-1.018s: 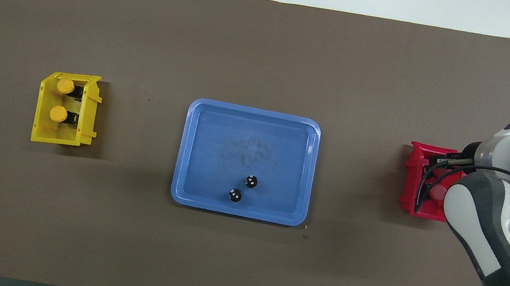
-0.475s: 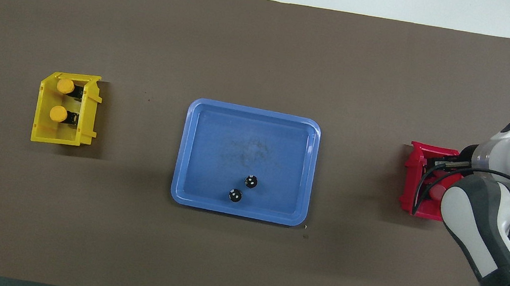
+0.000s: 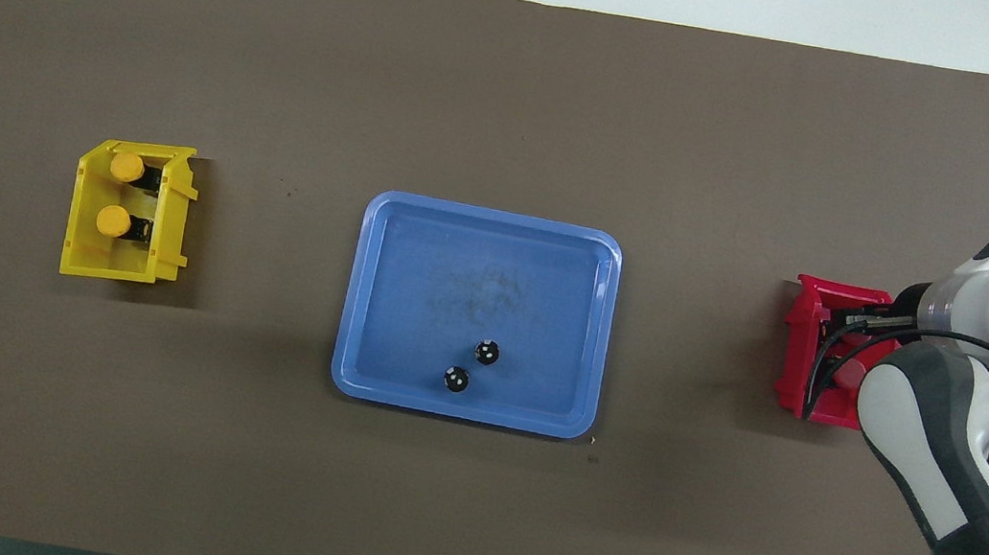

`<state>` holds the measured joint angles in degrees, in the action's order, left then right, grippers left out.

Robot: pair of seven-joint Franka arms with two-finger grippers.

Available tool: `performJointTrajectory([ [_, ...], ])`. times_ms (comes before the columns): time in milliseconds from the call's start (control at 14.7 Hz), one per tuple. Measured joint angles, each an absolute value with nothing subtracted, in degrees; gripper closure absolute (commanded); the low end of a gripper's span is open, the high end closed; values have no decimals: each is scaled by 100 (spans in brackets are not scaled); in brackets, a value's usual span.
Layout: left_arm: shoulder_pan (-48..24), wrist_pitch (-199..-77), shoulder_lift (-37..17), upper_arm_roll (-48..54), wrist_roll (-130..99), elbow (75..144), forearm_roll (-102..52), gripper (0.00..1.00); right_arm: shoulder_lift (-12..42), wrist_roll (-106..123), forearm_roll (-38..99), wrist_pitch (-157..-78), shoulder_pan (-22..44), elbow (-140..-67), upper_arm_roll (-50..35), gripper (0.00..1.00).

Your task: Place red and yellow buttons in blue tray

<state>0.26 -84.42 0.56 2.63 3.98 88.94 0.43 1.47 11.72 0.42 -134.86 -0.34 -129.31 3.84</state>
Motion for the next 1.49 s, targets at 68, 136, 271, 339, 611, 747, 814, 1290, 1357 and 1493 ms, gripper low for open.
performJointTrajectory([
  [68,26,-8444,65,263,398,8896,44,0,140,1172,42,-13558,-34,-12991,384,45],
  [136,25,-8445,70,264,398,8897,43,0,134,1172,42,-13604,-34,-13035,384,48],
  [271,25,-8445,72,264,398,8901,43,0,126,1173,42,-13618,-34,-13065,384,54],
  [339,25,-8445,72,264,398,8904,44,0,122,1173,42,-13618,-34,-13066,384,59],
  [611,25,-8448,74,265,398,8922,43,0,119,1173,42,-13617,-34,-13068,384,77],
  [747,24,-8457,75,265,398,8924,43,0,114,1173,42,-13450,-36,-12983,385,77],
  [814,24,-8472,76,266,398,8924,43,0,113,1173,42,-13158,-37,-12804,388,77],
  [1290,-221,-9810,197,279,172,9743,42,0,437,1001,79,-10032,80,-9841,301,76],
  [1357,-289,-10138,200,281,111,10010,42,5,600,618,99,-9812,230,-9430,250,76],
  [1493,-353,-10740,175,285,42,10527,42,21,942,-530,133,-9739,752,-8840,140,77],
])
